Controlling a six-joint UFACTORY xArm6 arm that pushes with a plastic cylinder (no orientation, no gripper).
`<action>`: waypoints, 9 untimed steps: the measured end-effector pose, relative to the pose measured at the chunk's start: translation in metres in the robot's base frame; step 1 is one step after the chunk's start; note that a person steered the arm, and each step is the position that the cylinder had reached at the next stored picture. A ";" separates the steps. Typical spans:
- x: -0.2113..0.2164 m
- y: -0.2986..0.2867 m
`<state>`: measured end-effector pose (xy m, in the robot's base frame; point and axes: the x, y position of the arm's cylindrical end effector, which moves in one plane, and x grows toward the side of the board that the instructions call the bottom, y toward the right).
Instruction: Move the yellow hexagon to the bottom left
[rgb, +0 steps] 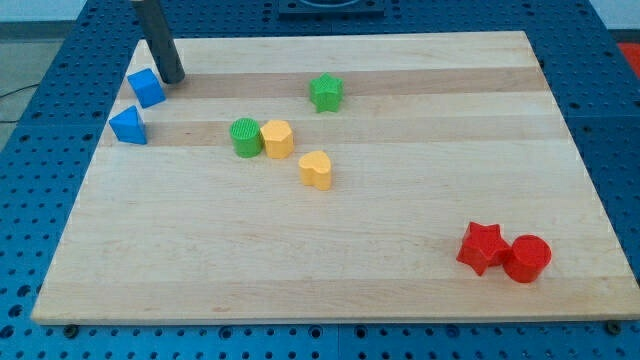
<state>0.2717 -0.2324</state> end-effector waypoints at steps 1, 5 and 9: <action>0.002 -0.013; 0.072 -0.003; 0.130 0.177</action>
<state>0.4020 -0.0558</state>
